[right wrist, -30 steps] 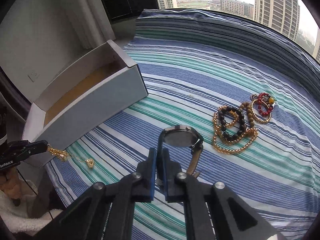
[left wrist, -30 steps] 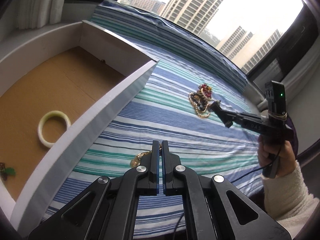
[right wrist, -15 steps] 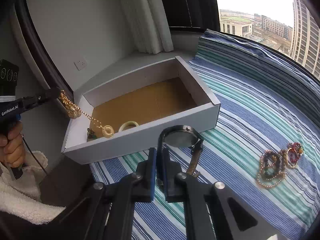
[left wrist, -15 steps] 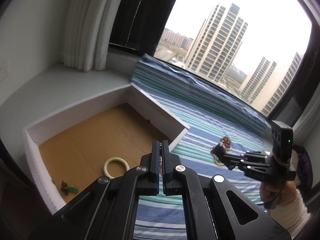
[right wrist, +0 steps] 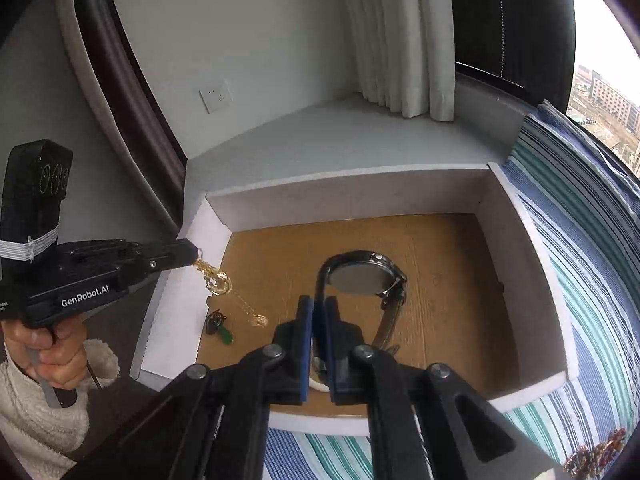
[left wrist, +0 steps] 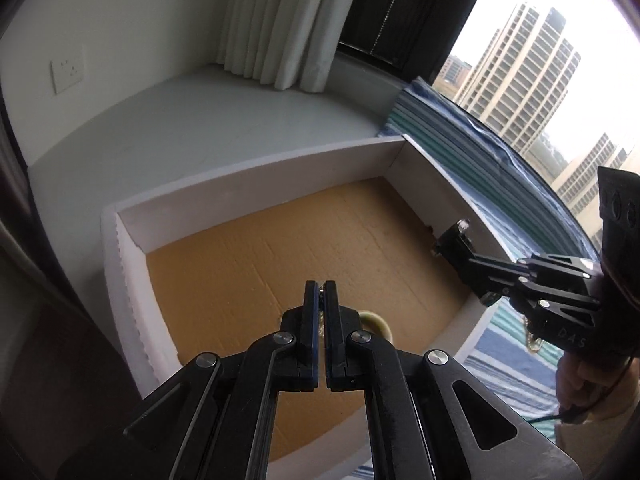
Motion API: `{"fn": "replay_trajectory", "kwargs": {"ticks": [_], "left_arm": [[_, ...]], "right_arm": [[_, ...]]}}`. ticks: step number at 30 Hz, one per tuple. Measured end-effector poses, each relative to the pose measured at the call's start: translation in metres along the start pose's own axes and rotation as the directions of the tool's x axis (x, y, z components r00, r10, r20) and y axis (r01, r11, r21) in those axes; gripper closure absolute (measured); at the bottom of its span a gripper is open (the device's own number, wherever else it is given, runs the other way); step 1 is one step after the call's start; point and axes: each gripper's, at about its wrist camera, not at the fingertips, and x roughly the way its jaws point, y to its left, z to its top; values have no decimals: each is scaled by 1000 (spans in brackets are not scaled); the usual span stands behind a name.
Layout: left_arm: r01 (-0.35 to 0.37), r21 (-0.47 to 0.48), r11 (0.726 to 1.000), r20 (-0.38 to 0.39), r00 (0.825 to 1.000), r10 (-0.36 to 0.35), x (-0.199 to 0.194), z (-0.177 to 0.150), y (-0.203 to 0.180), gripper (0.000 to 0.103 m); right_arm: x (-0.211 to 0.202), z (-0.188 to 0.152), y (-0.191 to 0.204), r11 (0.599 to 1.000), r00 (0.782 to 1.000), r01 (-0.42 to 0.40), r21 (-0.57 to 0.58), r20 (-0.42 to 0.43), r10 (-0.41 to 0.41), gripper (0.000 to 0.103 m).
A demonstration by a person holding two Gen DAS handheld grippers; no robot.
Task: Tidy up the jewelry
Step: 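Carry the pendant and watch into the white box with both tools, then release the pendant and watch in the box and withdraw both tools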
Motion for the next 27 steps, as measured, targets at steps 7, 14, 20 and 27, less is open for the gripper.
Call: {"fn": "replay_trajectory", "kwargs": {"ticks": [7,14,20,27], "left_arm": [[-81,-36,996,-53,995,79,33,-3,37,103],[-208,-7,978,-27,978,208,31,-13,44,41],[-229,3,974,89,970,227,-3,-13,38,22],[-160,53,986,166,975,150,-34,-31,-5,13]], "right_arm": [[89,20,27,999,992,-18,-35,-129,13,95],[117,25,34,999,988,32,-20,-149,-35,49],[52,30,36,999,999,38,1,-5,-38,49],[-37,-8,26,992,979,117,52,159,-124,42]]}}
